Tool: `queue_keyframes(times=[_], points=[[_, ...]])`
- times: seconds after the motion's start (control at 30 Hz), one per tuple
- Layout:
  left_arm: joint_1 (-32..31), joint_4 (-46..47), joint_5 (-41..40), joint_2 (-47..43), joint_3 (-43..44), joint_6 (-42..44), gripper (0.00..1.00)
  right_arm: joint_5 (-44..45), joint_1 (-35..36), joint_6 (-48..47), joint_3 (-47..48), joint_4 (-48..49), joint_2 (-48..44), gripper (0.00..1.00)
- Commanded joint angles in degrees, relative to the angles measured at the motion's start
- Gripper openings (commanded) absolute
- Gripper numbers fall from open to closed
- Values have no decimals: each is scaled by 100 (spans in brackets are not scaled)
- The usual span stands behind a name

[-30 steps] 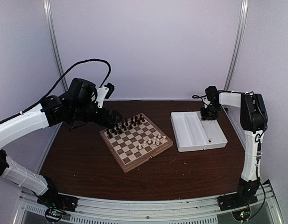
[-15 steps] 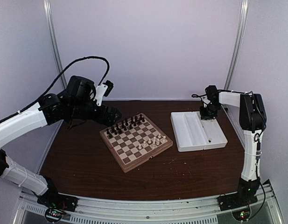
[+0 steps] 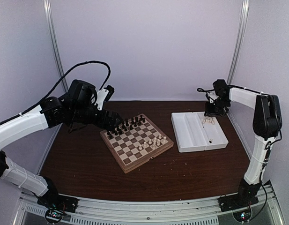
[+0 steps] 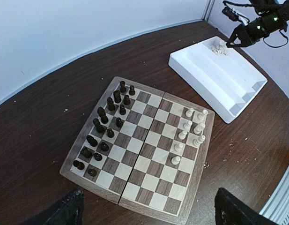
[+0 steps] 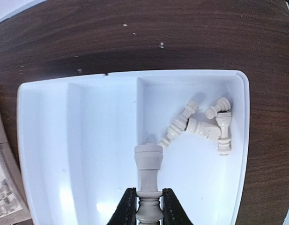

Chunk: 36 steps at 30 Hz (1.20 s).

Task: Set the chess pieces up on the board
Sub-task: Pick up the chess piece from the storage box, then place the chess piece on the chessboard.

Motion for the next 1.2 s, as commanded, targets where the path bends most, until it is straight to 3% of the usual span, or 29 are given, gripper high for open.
queue_keyframes(times=[0.0,0.23,0.5,0.77,1.17], points=[[10,266,365,-229,-168,-111,97,-1036,-4,141,-106,-507,-577,15],[10,978,1226,-480,-767,82,96,-2652,750,-298,-283,-1166,-1308,15],[-210,1110,1974,-239,-610,732,90,-4123,1822,-148,-1036,-541,-2004,14],[-1391,2935,1608,-360,-1819,3300,89,-4590,2577,69,-1300,-240,-2404,14],[-1536,3274,1804,462,-1334,3586,86,-4442,3181,417,-2082,214,-3034,15]])
